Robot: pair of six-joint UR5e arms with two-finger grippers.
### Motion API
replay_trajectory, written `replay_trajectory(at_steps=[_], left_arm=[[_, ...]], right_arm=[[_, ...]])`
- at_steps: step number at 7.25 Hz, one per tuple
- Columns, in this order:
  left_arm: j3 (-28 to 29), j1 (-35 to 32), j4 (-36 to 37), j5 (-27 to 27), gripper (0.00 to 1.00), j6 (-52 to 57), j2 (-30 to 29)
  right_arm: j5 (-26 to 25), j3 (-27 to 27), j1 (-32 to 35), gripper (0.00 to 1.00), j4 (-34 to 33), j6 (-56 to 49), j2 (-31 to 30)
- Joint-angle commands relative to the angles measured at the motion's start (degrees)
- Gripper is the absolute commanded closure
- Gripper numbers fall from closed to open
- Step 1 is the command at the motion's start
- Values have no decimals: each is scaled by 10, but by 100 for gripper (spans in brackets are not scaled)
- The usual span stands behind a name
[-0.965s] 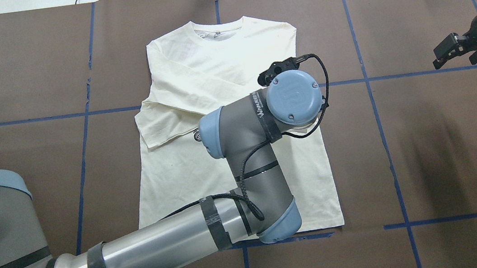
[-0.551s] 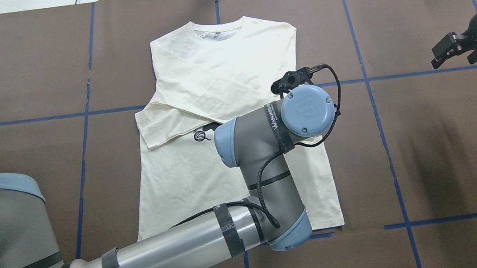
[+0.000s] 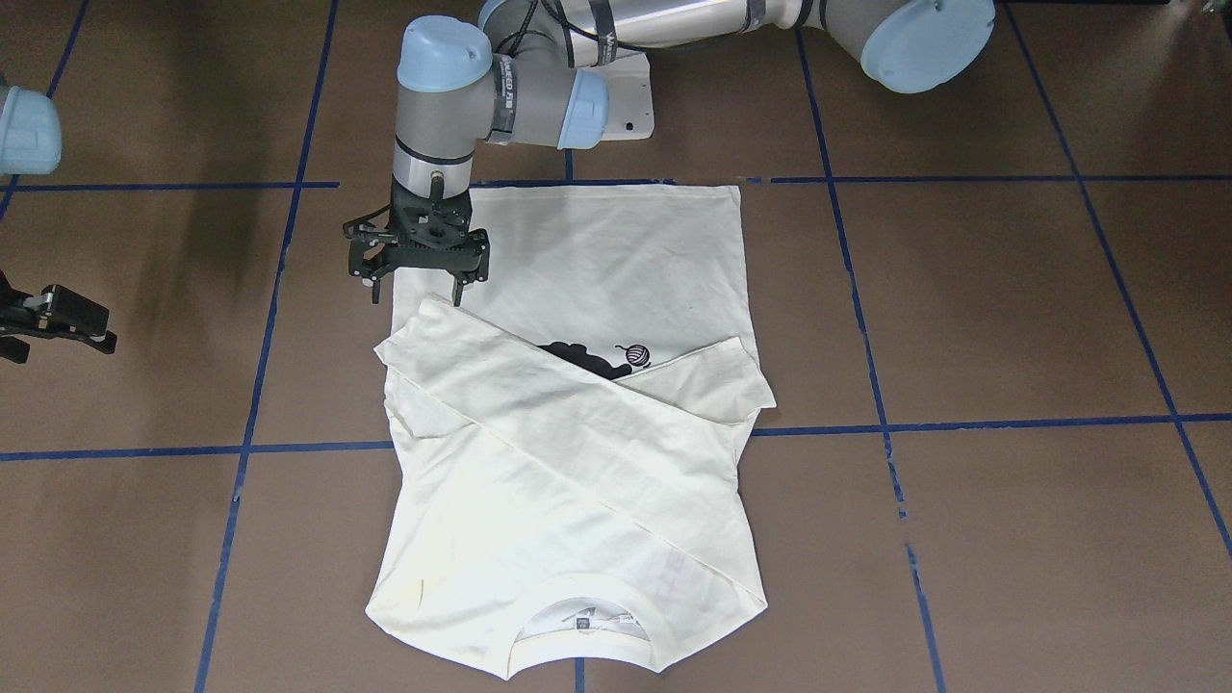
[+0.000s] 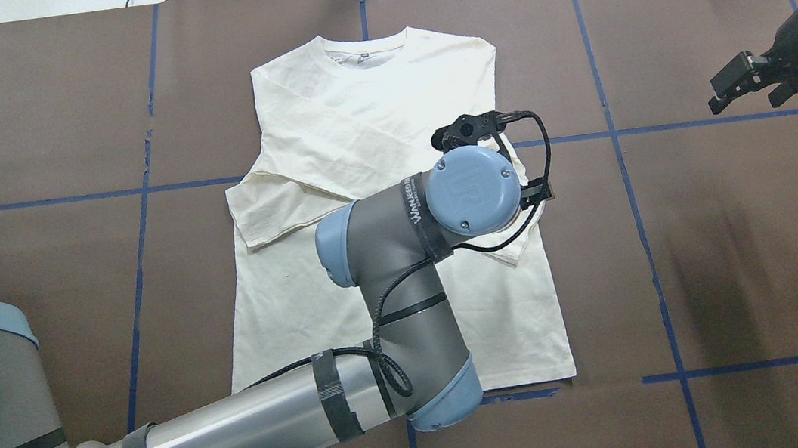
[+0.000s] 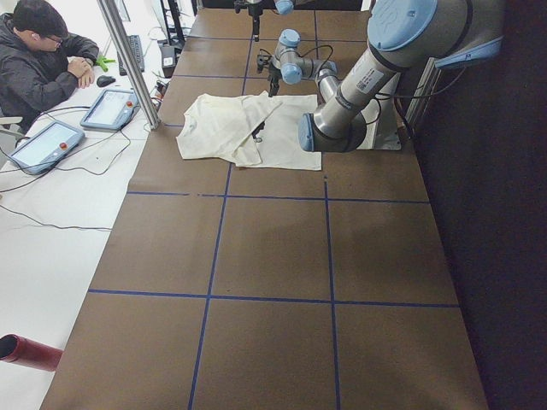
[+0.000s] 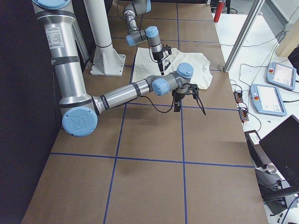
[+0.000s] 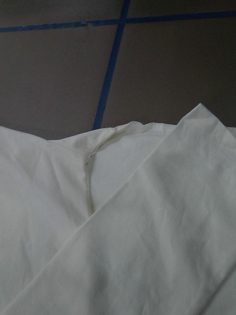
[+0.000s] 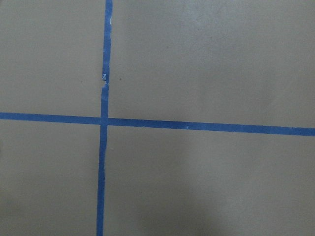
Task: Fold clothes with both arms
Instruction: 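Fold the held sleeve across the shirt front with the left gripper and release, then lower both grippers to the shirt's side edges near the hem and grasp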
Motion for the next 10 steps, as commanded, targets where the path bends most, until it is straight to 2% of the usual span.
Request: replay_trajectory(at_steps=[1, 3, 5, 7, 9, 10], left_arm=[[-159, -49, 50, -77, 2, 79, 143], [-276, -75, 117, -91, 1, 94, 235], [-405, -86, 134, -93, 0, 170, 354], [-458, -89, 134, -92, 0, 178, 418], [-475, -90, 135, -93, 0, 176, 425], [-474, -90, 134, -92, 0, 177, 425]], right_arm=[[-37, 51, -68, 0, 31, 121, -6], [-102, 86, -161, 0, 95, 269, -10], [-200, 122, -282, 0, 114, 387, -14], [-266, 141, -383, 0, 114, 471, -18], [-328, 135, -459, 0, 115, 527, -35], [-331, 135, -477, 0, 114, 544, -35]])
